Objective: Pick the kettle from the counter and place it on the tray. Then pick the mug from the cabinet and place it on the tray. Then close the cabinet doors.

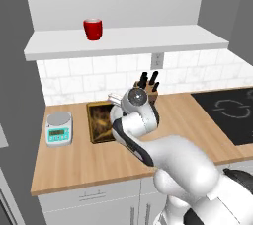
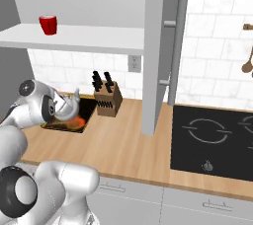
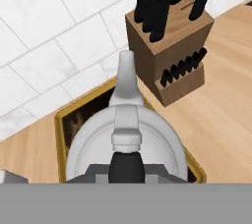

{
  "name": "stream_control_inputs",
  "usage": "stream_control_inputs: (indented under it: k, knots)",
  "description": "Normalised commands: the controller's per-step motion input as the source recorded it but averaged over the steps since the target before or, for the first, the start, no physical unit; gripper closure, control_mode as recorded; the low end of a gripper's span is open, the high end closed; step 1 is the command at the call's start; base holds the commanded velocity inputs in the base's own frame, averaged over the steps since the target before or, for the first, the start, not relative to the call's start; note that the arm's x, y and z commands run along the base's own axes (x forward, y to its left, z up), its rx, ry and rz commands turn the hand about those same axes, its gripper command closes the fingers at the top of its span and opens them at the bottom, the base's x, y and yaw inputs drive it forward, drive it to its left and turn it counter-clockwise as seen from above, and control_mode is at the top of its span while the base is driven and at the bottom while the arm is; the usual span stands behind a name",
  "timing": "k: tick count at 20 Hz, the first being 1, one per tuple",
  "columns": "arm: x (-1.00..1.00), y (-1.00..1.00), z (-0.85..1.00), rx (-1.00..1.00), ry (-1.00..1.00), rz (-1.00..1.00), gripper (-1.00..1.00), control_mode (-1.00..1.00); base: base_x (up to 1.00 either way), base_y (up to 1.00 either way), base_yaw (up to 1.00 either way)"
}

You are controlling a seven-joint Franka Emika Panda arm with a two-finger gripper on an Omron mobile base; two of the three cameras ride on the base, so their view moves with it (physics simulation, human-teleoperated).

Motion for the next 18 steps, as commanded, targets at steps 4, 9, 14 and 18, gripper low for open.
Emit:
stream_control_inputs:
  k: [4,9,14,18]
  knots:
    - [0.62,0.24,0.0,-0.03,0.0,0.0,1.0,-1.0,0.0,0.0,0.0]
    - [0.55,0.15,-0.01,-0.03,0.13,0.0,1.0,-1.0,0.0,0.0,0.0]
    - [0.39,0.12,-0.11,-0.02,0.11,0.0,1.0,-1.0,0.0,0.0,0.0]
    - [0.41,0.09,-0.09,0.0,0.01,0.0,1.0,-1.0,0.0,0.0,0.0]
